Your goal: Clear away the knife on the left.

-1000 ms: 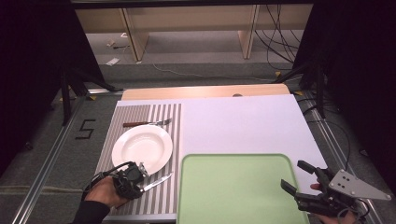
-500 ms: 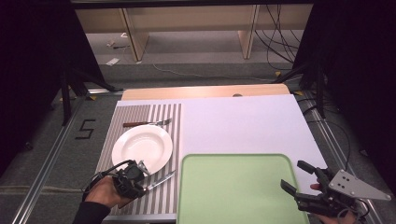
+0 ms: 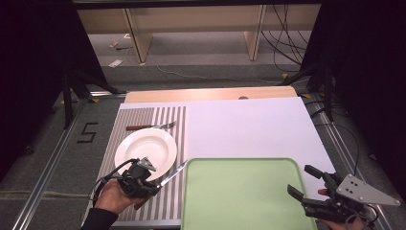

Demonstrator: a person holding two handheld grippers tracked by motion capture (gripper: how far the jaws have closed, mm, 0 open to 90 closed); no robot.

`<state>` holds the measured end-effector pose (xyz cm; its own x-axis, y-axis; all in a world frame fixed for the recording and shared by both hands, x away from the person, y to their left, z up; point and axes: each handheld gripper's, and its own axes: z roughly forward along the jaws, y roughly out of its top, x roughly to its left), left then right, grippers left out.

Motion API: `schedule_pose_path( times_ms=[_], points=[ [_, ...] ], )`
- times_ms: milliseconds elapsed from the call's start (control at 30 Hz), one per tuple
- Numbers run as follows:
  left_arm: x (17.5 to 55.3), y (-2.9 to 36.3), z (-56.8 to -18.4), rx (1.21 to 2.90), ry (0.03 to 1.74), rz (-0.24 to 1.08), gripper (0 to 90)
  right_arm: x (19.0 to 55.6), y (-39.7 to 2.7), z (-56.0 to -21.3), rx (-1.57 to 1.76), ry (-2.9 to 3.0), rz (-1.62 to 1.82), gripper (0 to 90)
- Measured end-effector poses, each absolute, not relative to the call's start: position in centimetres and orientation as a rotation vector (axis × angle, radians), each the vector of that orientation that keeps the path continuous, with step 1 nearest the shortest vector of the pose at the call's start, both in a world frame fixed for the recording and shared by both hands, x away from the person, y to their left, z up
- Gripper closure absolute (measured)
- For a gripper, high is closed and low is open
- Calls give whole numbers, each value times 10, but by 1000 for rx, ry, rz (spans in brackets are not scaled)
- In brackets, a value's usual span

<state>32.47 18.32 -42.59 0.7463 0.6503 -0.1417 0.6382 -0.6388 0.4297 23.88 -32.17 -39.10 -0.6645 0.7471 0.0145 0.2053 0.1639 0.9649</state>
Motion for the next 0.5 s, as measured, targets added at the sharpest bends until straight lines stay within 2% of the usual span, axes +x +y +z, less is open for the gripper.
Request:
schedule_pose_path(
  times_ms=[133, 500],
  points=[
    [321, 173, -422, 2423, 949, -29, 768, 239, -322, -391, 903, 1975, 1518, 188],
    [315, 146, -418, 2370, 903, -79, 768, 239, -322, -391, 905, 1976, 1520, 188]
  ],
)
